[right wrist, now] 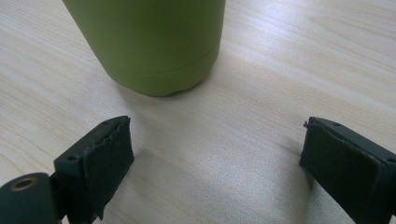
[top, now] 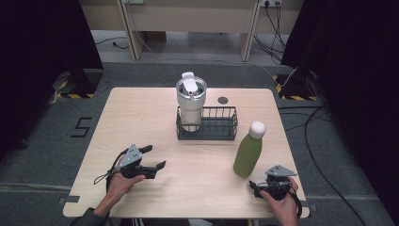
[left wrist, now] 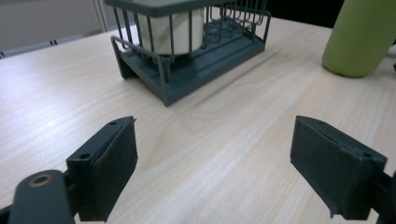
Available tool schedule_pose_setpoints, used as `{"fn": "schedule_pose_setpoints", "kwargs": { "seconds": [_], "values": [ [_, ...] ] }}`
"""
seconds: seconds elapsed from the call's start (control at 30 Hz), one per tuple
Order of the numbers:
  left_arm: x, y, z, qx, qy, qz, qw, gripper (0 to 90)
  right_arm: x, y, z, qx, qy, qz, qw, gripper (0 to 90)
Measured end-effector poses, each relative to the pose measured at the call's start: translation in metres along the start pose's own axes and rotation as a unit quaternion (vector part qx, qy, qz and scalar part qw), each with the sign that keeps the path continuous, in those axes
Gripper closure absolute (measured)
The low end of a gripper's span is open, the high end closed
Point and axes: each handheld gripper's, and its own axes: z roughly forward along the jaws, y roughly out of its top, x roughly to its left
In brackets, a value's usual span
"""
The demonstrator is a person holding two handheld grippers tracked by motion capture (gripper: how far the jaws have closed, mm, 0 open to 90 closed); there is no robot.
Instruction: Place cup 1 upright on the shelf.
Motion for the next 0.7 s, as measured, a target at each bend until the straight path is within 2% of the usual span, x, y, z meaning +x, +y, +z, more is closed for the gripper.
{"fn": "schedule_pose_setpoints", "kwargs": {
  "seconds": [0.2,0.37,0.7],
  "values": [
    [-0.001,-0.004,-0.003,0.032,0.005,-0.001,0.9995,14.6,0.0,0.0,0.0,0.0,0.0,0.0,1.0,9.2],
    [-0.004,-0.007,-0.004,0.061,0.006,0.01,0.9981,14.6,0.0,0.0,0.0,0.0,0.0,0.0,1.0,9.2],
    [-0.006,-0.011,-0.008,0.078,0.003,0.009,0.9969,14.7,0.0,0.0,0.0,0.0,0.0,0.0,1.0,9.2]
  ]
}}
